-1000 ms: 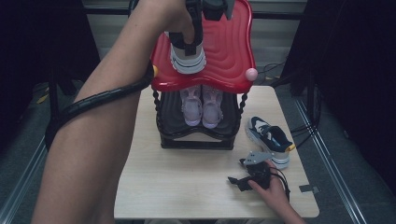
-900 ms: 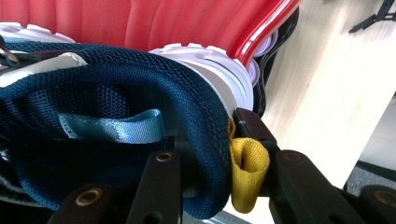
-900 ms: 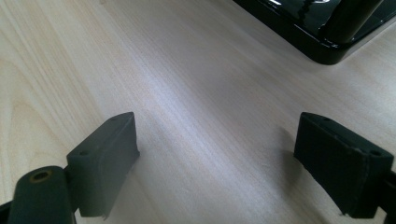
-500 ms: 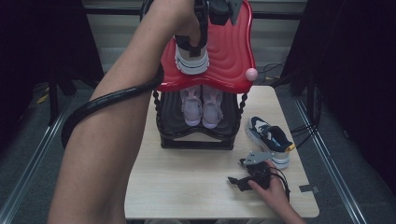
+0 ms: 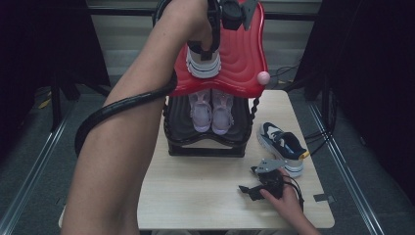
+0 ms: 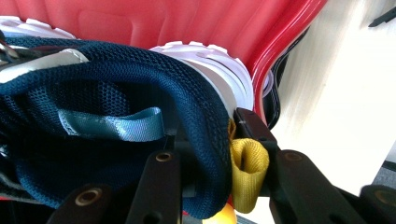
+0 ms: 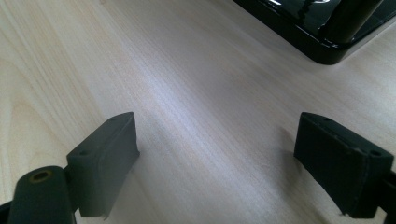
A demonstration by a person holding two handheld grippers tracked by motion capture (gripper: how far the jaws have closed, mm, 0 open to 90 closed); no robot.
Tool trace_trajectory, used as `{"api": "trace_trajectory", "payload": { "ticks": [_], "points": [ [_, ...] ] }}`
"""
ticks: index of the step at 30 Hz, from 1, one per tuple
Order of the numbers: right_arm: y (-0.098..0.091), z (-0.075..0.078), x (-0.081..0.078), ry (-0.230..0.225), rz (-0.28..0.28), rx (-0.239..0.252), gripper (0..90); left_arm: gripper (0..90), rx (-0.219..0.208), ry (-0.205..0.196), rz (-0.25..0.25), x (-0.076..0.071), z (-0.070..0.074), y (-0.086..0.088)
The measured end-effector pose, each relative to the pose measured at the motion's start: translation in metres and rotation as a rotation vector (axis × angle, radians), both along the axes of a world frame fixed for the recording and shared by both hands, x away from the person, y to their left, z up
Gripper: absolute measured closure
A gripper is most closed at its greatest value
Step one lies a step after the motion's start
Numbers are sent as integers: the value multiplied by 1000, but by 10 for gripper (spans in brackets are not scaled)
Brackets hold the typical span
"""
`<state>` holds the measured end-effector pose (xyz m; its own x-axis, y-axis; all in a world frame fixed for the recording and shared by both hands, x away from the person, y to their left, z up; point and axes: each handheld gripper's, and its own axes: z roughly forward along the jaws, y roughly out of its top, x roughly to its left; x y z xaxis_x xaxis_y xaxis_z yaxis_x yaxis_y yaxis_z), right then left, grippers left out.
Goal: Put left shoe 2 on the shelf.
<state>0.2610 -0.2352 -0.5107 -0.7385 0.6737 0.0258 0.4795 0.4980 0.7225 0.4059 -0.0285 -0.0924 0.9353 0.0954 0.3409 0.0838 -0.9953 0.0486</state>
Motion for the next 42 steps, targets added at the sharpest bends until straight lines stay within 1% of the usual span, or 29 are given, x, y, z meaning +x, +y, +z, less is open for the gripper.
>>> {"api": "trace_trajectory", "payload": {
  "ticks": [2, 4, 5, 9, 14, 21, 22, 28, 29, 34, 36, 37, 40, 42],
  "points": [
    [0, 0, 0, 0, 0, 0, 126, 716, 4, -4, -2, 0, -1, 1],
    [0, 0, 0, 0, 0, 0, 126, 717, -6, -3, 2, 1, -2, 2],
    [0, 0, 0, 0, 0, 0, 126, 717, -3, -5, -1, 1, -2, 2],
    [0, 0, 0, -2, 2, 1, 126, 715, -15, -6, 3, 1, -3, 4],
    [0, 0, 0, -1, 3, 1, 126, 713, -7, -6, 4, 1, -3, 4],
    [0, 0, 0, -2, 3, 1, 126, 710, -7, -16, 7, 0, -4, 5],
    [0, 0, 0, -2, 3, 1, 126, 710, -10, -12, 11, -1, -4, 5],
    [0, 0, 0, -1, 3, 1, 126, 705, -2, -17, 14, -1, -4, 4],
    [0, 0, 0, -1, 3, 1, 126, 703, -7, -19, 19, -1, -4, 4],
    [0, 0, 0, -2, 3, 1, 126, 685, -18, -16, 39, 0, -4, 5],
    [0, 0, 0, -1, 3, 1, 126, 675, -17, -22, 41, 0, -4, 5],
    [0, 0, 0, -2, 3, 1, 126, 657, -13, -28, 42, 0, -4, 5],
    [0, 0, 0, -2, 2, 1, 126, 622, -21, -30, 56, 1, -4, 6],
    [0, 0, 0, -2, 3, 1, 126, 595, -34, -37, 64, 1, -5, 6]
  ]
}}
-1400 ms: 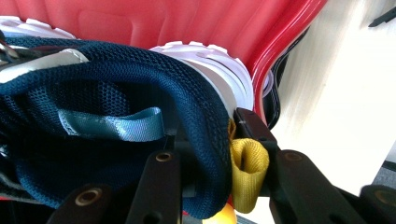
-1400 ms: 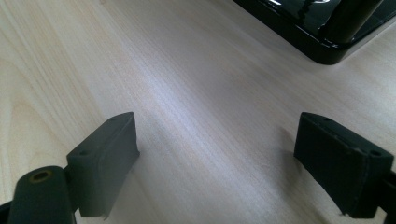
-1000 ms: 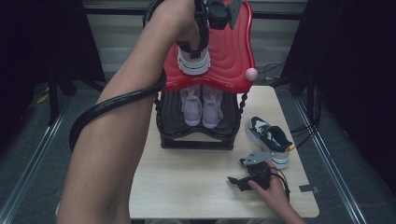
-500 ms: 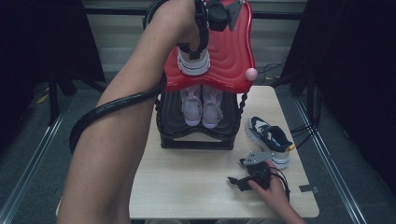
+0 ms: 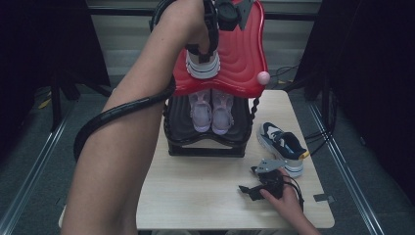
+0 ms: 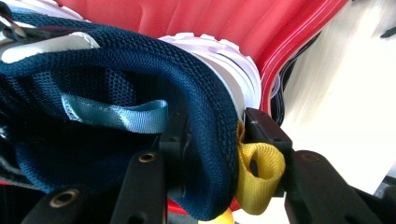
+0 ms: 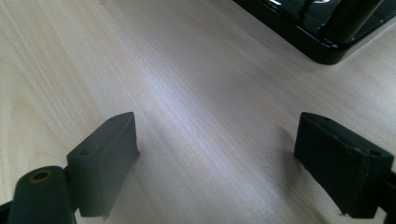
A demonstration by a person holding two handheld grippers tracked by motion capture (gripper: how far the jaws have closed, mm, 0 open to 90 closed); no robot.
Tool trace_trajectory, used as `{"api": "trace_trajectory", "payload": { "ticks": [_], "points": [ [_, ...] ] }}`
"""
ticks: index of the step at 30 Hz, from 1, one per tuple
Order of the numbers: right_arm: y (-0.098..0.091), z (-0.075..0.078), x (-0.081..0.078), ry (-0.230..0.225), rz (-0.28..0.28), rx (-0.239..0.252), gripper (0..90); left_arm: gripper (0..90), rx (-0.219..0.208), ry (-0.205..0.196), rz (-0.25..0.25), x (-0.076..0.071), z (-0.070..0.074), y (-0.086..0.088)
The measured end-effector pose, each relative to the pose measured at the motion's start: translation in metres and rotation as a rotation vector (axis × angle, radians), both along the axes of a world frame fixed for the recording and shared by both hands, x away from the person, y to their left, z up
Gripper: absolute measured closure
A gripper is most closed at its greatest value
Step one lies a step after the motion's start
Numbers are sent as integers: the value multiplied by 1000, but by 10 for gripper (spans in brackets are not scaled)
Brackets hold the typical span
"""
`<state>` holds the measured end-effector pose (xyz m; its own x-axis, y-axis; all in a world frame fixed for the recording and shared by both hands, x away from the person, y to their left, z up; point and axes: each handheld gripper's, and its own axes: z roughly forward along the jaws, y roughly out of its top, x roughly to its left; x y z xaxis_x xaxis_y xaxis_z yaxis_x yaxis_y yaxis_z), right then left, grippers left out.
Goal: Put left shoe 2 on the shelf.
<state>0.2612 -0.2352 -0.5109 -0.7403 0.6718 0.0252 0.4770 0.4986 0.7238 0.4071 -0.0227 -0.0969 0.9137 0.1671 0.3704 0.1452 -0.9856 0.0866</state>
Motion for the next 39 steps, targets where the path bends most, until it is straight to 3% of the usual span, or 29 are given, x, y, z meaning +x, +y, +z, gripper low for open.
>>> {"api": "trace_trajectory", "payload": {
  "ticks": [12, 18, 39],
  "points": [
    [0, 0, 0, 1, 0, 0, 126, 457, -30, 1, 63, 0, 3, 2],
    [0, 0, 0, 1, 0, 0, 126, 435, -35, 10, 85, 0, 5, 3],
    [0, 0, 0, 1, -1, -1, 126, 377, -38, 8, 98, -1, 5, 2]
  ]
}}
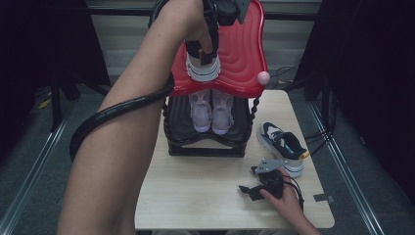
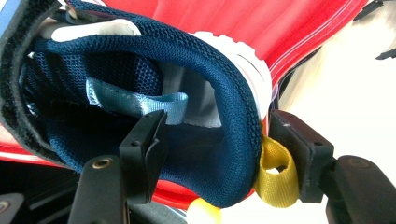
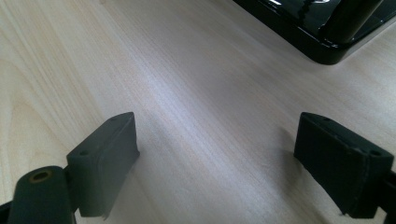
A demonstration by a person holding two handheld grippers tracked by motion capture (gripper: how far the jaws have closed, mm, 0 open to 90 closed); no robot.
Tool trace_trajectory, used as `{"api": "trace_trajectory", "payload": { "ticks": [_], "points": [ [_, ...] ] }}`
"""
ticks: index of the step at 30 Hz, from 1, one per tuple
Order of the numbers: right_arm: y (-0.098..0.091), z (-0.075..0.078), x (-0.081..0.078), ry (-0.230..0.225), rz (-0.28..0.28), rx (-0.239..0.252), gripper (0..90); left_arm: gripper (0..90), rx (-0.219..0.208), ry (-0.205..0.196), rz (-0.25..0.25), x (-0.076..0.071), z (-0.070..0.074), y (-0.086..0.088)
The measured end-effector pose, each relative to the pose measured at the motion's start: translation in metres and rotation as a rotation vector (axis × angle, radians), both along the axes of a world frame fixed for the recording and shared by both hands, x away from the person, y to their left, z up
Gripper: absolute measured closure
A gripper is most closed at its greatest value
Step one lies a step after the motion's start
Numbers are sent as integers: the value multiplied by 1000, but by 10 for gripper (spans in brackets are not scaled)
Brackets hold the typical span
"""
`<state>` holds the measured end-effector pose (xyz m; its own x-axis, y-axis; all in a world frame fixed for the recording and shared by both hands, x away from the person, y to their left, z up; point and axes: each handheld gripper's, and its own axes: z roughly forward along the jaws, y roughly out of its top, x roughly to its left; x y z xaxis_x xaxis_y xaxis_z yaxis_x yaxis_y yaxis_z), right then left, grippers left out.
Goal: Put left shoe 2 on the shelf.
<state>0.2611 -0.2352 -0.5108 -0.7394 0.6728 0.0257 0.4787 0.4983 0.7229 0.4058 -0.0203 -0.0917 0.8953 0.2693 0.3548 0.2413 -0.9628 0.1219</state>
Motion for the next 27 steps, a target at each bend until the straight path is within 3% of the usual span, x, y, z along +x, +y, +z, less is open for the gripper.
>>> {"api": "trace_trajectory", "payload": {
  "ticks": [27],
  "points": [
    [0, 0, 0, -1, 2, 1, 126, 342, -43, 29, 44, -4, 9, 6]
  ]
}}
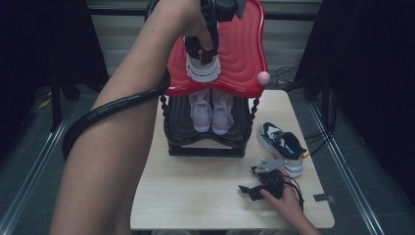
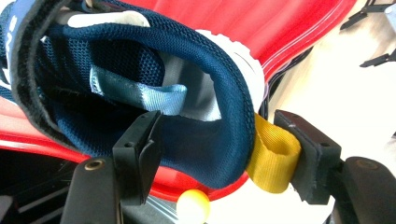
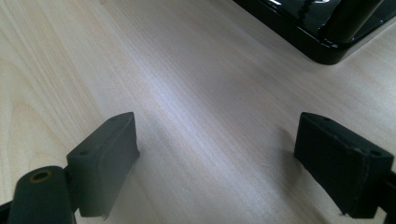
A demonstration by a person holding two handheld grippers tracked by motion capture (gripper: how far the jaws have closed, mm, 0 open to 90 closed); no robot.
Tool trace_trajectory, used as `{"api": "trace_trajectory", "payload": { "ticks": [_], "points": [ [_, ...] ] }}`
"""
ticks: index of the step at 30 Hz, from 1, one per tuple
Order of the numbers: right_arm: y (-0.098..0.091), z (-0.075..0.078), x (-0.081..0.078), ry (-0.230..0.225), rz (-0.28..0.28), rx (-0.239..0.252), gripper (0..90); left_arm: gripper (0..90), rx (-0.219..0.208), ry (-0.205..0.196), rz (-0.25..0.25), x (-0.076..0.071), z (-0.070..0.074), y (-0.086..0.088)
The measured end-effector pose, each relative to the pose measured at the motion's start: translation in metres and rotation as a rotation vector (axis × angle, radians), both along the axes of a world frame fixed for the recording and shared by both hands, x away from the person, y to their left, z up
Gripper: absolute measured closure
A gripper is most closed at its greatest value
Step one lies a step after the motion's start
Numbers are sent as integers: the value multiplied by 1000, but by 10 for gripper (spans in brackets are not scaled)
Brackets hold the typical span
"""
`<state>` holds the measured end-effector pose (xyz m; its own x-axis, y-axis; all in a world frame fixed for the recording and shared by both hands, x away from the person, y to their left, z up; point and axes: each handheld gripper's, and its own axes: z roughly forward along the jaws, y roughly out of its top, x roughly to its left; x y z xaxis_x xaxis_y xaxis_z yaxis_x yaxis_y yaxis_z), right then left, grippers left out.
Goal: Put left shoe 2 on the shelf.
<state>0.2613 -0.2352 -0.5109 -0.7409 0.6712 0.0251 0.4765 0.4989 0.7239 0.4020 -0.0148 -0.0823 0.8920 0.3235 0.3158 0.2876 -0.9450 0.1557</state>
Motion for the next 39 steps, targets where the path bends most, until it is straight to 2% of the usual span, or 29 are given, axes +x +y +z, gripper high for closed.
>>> {"api": "trace_trajectory", "payload": {
  "ticks": [13, 18, 22, 39],
  "points": [
    [0, 0, 0, 0, 0, 0, 126, 347, -40, 23, 22, -4, 9, 12],
    [0, 0, 0, 1, -1, 0, 126, 352, -74, 37, 36, -5, 10, 19],
    [0, 0, 0, 1, -1, 1, 126, 352, -88, 34, 52, -6, 11, 25],
    [0, 0, 0, 0, 0, 0, 126, 350, -109, 60, 100, -10, 12, 58]
  ]
}}
